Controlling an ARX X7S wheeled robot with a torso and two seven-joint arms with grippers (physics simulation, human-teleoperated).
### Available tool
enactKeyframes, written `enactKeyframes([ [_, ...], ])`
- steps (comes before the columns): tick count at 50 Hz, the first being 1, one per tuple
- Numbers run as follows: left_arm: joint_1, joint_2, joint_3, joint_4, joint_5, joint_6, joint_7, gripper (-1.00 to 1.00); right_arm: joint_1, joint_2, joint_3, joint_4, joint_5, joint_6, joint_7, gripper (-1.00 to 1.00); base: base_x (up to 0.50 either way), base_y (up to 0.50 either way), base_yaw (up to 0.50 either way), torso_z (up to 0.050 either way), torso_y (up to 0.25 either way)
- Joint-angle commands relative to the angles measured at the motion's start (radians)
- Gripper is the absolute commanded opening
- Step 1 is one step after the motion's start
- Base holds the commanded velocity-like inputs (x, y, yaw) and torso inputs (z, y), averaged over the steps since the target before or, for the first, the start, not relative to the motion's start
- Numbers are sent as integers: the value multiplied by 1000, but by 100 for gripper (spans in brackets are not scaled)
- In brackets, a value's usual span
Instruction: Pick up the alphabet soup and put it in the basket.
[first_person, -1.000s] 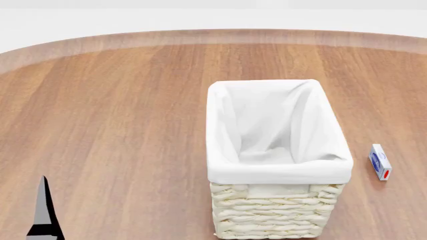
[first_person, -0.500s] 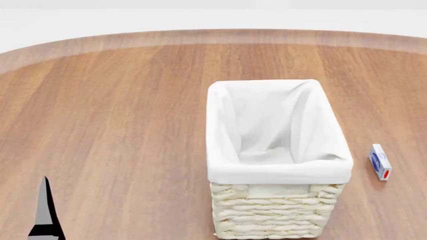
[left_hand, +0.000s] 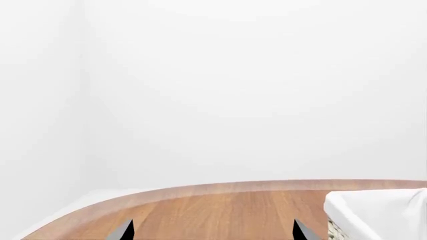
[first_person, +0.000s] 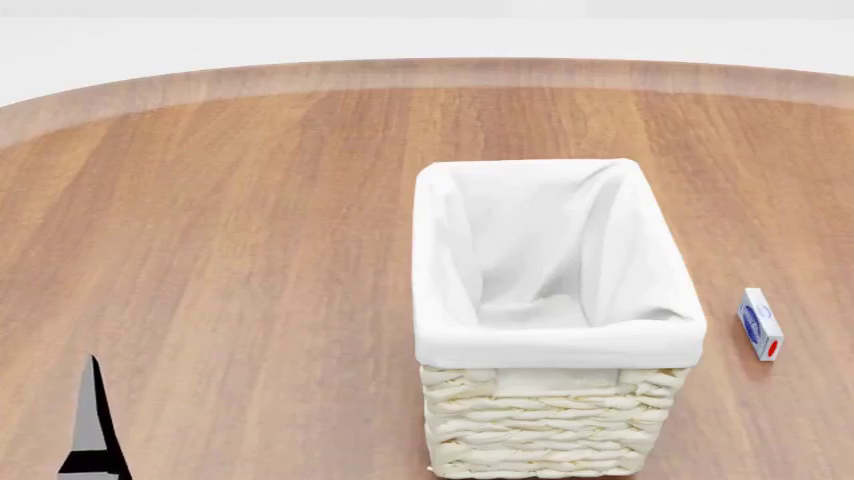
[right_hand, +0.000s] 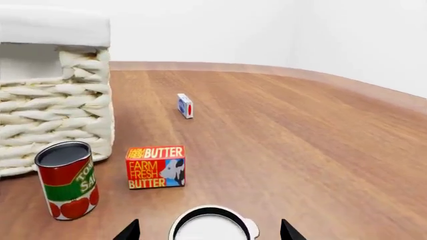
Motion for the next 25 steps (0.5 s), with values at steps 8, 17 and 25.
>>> enactKeyframes([
  [8,2,-10,6,-3,-8,7,-11,100,107,10,-24,188,-19,-58,5,100,0,0,0,0,0],
  [17,2,-13,13,-15,-11,17,-15,100,154,15,-26,269,-20,-84,12,100,0,0,0,0,0],
  [25,1,-16,13,-17,-15,18,-19,100,197,17,-33,353,-18,-116,5,100,0,0,0,0,0],
])
